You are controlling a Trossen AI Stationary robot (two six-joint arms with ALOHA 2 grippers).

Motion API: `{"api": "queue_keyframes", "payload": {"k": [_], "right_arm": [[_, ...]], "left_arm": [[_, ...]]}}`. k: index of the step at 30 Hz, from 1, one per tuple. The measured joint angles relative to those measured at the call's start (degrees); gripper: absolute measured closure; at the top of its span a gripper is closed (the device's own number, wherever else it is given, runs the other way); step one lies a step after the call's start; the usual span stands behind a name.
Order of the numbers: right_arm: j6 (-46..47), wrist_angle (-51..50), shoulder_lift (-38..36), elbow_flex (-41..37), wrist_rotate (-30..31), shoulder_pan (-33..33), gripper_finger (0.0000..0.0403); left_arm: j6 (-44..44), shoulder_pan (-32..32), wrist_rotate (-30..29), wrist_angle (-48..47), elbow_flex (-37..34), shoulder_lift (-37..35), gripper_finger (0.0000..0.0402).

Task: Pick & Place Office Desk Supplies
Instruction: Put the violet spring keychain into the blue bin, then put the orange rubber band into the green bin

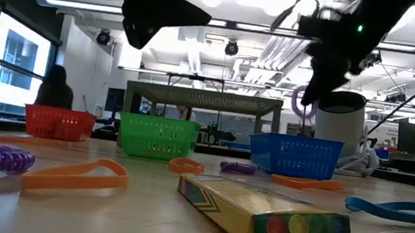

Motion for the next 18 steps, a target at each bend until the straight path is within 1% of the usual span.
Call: {"api": "queue_keyframes", "payload": {"k": [3,7,13,16,18], "right_arm": [[-3.6,6.2,0.2,-3.2,-4.3,-2.0,0.0393],[-6.6,13.1,0.2,-5.7,-8.3,-3.9,0.0382],[-5.8,13.0,0.2,-6.0,-15.4,-7.0,0.0339],[-5.7,13.0,0.2,-6.0,-16.6,-7.5,0.031],[-7.9,13.7,0.2,-6.0,-16.7,-7.4,0.0288]], "left_arm": [[0.0,0.0,0.0,-0.9,0.0,0.0,0.0187],[0.0,0.0,0.0,-2.3,0.0,0.0,0.0187],[0.0,0.0,0.0,-2.3,0.0,0.0,0.0187],[0.0,0.0,0.0,-2.3,0.0,0.0,0.0187],[0.0,0.0,0.0,-2.3,0.0,0.0,0.0187]]}}
